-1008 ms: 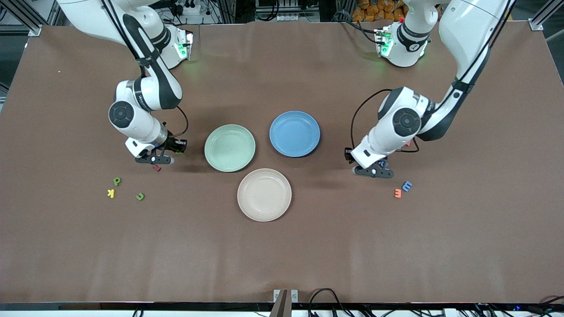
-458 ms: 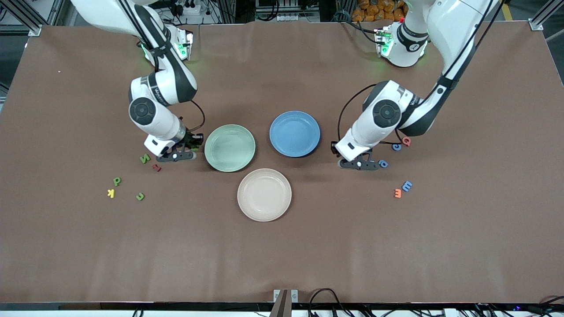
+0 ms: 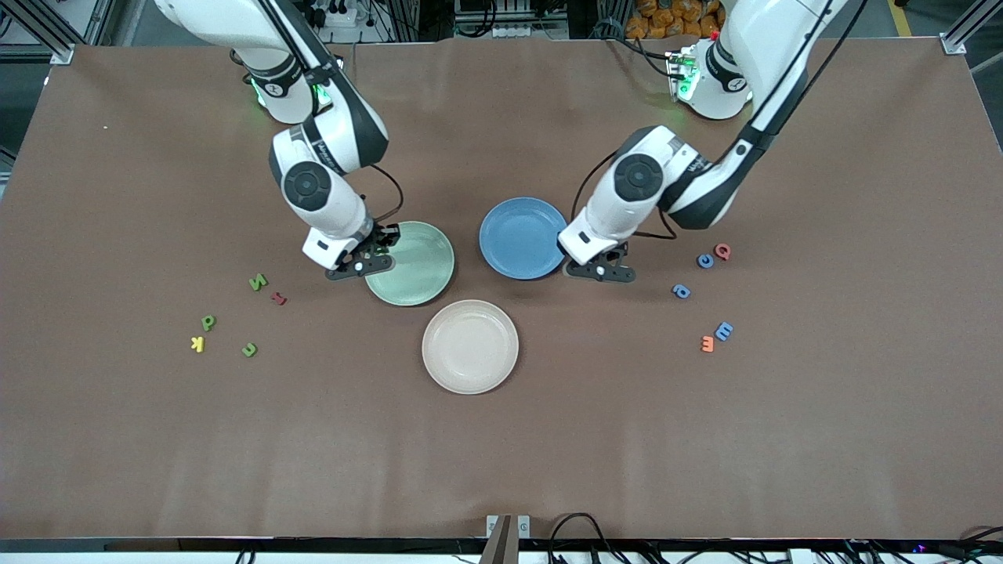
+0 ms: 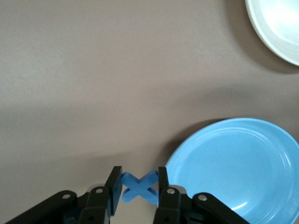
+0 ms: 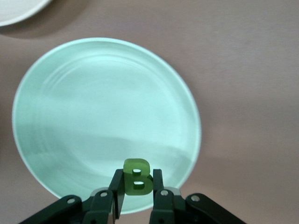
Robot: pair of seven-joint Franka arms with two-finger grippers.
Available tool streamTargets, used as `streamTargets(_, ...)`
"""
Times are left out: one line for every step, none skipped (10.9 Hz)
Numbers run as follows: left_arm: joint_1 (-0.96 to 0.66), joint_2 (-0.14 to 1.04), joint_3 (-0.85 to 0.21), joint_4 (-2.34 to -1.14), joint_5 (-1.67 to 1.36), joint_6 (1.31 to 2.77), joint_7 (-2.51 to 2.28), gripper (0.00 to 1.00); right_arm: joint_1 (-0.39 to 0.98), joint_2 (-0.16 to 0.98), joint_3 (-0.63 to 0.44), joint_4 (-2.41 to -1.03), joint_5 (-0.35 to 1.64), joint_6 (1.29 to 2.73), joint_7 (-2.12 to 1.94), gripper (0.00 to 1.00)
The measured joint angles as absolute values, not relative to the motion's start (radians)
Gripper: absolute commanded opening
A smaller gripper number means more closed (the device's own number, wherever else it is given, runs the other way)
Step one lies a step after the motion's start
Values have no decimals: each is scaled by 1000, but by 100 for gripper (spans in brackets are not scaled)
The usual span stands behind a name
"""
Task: Sort letters by color into matching plates
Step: 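Place the X on the blue plate while the right gripper places B on green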
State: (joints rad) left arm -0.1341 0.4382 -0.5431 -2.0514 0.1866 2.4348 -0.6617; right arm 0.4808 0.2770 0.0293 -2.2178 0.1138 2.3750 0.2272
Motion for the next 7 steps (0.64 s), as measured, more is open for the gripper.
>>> streamTargets(-161,441,-543,-2051,235,2433,-732,0,510,309,30,-2183,114,2364,269,18)
streamTargets(-183,447,-543,-2051,262,2433,-771,0,531,340,29,-2154,114,2362,292,20)
streamTargets(-198,453,-542,-2051,270,2433,-793,0,544,365,29,-2134,113,2362,302,46)
streamTargets(-208,457,-541,-2051,271,2433,-807,0,549,380,29,-2122,113,2362,304,99)
streamTargets(-219,459,-541,-2051,271,2433,-821,0,550,386,29,-2115,113,2362,305,100)
streamTargets(-232,461,-541,-2050,272,2433,-836,0,549,388,27,-2111,113,2361,310,100)
streamTargets(-246,463,-541,-2047,272,2433,-856,0,548,388,25,-2109,113,2360,314,100)
